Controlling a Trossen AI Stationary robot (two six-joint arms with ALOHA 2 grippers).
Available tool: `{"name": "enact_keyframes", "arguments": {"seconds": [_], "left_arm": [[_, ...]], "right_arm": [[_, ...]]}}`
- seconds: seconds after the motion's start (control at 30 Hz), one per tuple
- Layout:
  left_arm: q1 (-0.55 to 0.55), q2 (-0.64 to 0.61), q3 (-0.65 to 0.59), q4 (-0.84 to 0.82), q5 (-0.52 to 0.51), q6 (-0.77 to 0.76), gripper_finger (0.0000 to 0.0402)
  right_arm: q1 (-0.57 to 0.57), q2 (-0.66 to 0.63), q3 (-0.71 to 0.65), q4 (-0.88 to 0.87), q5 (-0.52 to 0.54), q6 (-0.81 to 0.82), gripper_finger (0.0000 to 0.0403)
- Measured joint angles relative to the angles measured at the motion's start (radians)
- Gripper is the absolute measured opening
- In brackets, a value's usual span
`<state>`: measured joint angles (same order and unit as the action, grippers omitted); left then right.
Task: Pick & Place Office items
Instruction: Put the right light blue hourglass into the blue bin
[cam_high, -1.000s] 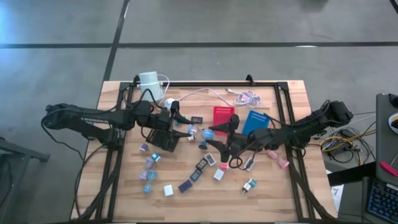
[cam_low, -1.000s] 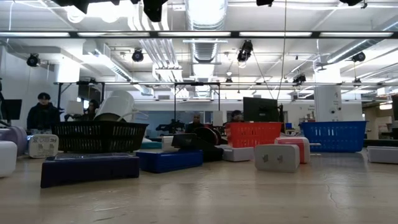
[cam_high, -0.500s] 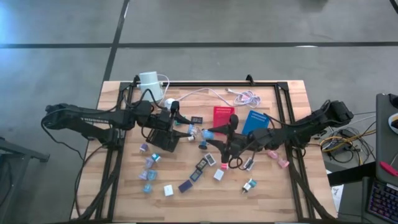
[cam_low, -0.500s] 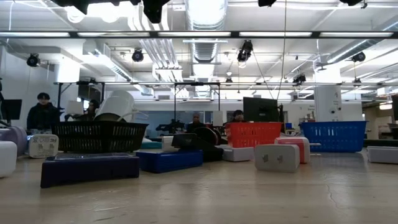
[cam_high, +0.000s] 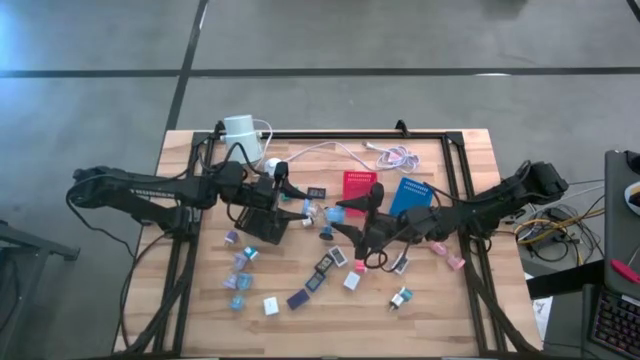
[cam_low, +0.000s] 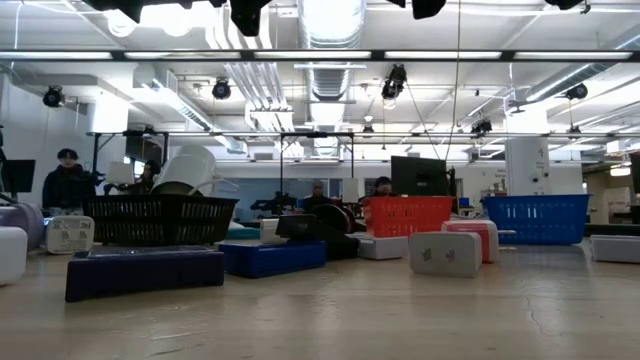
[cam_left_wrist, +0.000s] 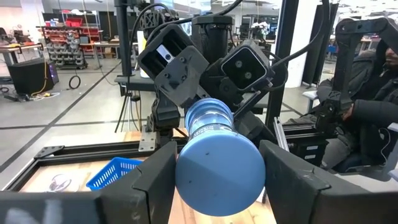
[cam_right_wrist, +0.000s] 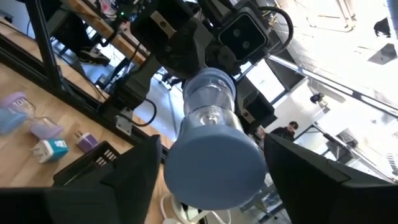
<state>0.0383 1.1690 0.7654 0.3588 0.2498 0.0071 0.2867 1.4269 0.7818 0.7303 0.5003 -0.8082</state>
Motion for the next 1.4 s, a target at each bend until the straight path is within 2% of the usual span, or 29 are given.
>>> {"name": "enact_keyframes", "arguments": {"seconds": [0.17,0.53,0.8,0.93,1.07,1.23,1.33,1.4], "left_arm": [[0.000,0.000,0.000,0.000,0.001,0.000,0.0202],[0.005,-0.005,0.000,-0.010,0.004,0.008,0.0205],[0.005,-0.084,0.007,-0.057,0.001,0.012,0.0349],[0.005,-0.175,0.007,-0.171,0.002,0.018,0.0381],[0.005,-0.277,-0.038,-0.289,0.003,0.055,0.0381],[0.005,-0.438,-0.183,-0.247,-0.027,0.063,0.0371],[0.005,-0.525,-0.300,-0.202,-0.051,0.043,0.0345],[0.005,-0.572,-0.382,-0.142,-0.051,0.033,0.0310]], "right_arm": [[0.001,0.000,0.000,-0.003,-0.001,-0.004,0.0195],[0.003,-0.003,0.000,-0.012,-0.008,0.006,0.0194],[0.004,-0.030,0.000,-0.025,-0.015,0.030,0.0194],[0.006,-0.044,0.000,-0.050,-0.007,0.049,0.0194],[0.018,-0.074,0.000,-0.101,-0.004,0.082,0.0194],[0.034,-0.122,0.000,-0.163,-0.002,0.136,0.0194],[0.035,-0.151,0.000,-0.203,-0.003,0.191,0.0194],[0.036,-0.168,0.000,-0.232,-0.002,0.231,0.0194]]}}
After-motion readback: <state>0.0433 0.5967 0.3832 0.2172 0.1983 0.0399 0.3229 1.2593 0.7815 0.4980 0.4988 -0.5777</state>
